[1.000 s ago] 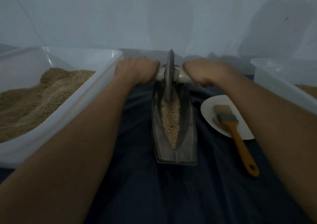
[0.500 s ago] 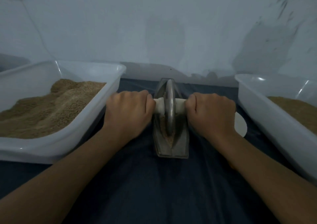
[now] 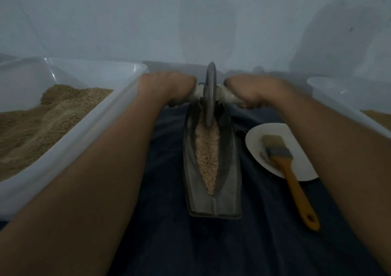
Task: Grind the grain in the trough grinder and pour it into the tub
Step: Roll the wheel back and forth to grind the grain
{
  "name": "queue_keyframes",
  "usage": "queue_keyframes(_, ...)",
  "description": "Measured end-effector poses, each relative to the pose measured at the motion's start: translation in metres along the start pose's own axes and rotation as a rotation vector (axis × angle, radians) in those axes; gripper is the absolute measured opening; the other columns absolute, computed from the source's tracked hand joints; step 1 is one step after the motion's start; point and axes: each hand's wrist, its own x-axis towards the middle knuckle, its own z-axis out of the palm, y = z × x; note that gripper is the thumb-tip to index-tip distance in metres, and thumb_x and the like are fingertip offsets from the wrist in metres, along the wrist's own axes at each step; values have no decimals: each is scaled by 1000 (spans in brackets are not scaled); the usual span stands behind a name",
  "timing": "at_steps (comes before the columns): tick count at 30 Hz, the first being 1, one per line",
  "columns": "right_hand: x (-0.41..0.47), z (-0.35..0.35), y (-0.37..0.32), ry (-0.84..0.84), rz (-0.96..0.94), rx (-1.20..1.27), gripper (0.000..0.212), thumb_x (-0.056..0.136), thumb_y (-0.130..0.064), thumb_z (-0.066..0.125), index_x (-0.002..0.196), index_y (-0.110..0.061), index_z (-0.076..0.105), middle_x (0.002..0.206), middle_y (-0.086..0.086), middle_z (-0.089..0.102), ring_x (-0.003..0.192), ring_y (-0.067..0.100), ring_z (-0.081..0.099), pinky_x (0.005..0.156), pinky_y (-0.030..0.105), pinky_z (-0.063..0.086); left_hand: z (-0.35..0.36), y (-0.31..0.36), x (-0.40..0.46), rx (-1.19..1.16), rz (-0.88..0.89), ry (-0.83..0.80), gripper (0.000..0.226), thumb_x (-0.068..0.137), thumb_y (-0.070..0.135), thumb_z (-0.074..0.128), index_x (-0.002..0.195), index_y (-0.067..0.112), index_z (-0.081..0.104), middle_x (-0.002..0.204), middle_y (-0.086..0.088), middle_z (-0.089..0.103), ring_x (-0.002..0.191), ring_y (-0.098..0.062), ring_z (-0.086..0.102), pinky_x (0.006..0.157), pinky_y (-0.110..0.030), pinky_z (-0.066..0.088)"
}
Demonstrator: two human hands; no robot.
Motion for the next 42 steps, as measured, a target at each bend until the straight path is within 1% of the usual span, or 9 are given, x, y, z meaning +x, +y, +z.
queue_keyframes(5, -15, 2, -9, 122, -56, -250, 30, 95, -22, 32, 95, -10, 59, 89, 12, 63, 72, 24, 58, 67, 34, 41, 12, -1, -19, -23, -19, 101, 17, 104, 26, 37, 106, 20, 53, 126, -17, 61, 108, -40, 61, 80, -45, 42)
queue_keyframes(11, -101, 49, -16, 770, -43, -370, 51, 91, -44, 12, 55, -19, 38, 54, 1, 42, 49, 23, 40, 51, 30, 26, 33, 17, -104, 135, 6, 533, 29, 88, 17, 60, 72, 22, 35, 63, -3, 55, 53, -18, 35, 52, -25, 20)
queue_keyframes(18, -152, 68, -11, 983, -211, -244, 43, 100, -33, 31, 60, -19, 39, 50, -5, 36, 42, 19, 33, 48, 31, 21, 29, 21, -143, -193, 9, 808, 34, 103, 27, 31, 70, 25, 39, 62, 2, 47, 55, -20, 39, 56, -37, 31)
queue_keyframes(24, -122, 62, -13, 935, -95, -233, 50, 95, -37, 27, 48, -21, 32, 44, -1, 36, 39, 23, 34, 47, 30, 34, 31, 20, -110, 105, -26, 633, 27, 86, 13, 30, 62, 23, 37, 55, 1, 51, 49, -17, 30, 52, -26, 19)
queue_keyframes(27, -80, 44, -6, 714, 7, -290, 50, 91, -47, 23, 56, -20, 45, 56, 0, 45, 52, 21, 43, 52, 32, 33, 25, 13, -82, 199, -41, 552, 26, 86, 11, 49, 61, 20, 47, 56, -2, 53, 47, -19, 43, 51, -24, 23)
queue_keyframes(33, -13, 9, 7, 77, -142, -377, 12, 99, -14, 42, 99, -12, 54, 93, 4, 52, 77, 16, 47, 75, 34, 35, 6, 10, -24, -26, -44, 230, 31, 104, 25, 35, 118, 18, 62, 124, -15, 65, 112, -40, 64, 84, -43, 44)
queue_keyframes(37, -35, 23, 10, 321, -44, -285, 37, 97, -39, 24, 76, -22, 48, 78, 2, 51, 65, 15, 42, 67, 35, 36, 11, 22, -50, 112, -36, 534, 48, 93, 15, 18, 82, 17, 66, 75, -7, 63, 67, -25, 61, 62, -29, 37)
queue_keyframes(40, -74, 47, 7, 599, 23, -257, 53, 88, -46, 7, 65, -18, 46, 63, 0, 45, 55, 19, 38, 53, 31, 22, 19, 27, -71, 116, 44, 605, 65, 84, 7, -10, 74, 18, 53, 70, -6, 49, 63, -20, 47, 60, -29, 35)
queue_keyframes(42, -100, 60, 0, 714, -4, -361, 50, 83, -40, 0, 60, -19, 40, 58, -2, 37, 50, 18, 30, 51, 29, 17, 13, 25, -91, 136, 49, 679, 49, 88, 0, 17, 58, 18, 51, 53, -3, 46, 47, -17, 43, 52, -23, 33)
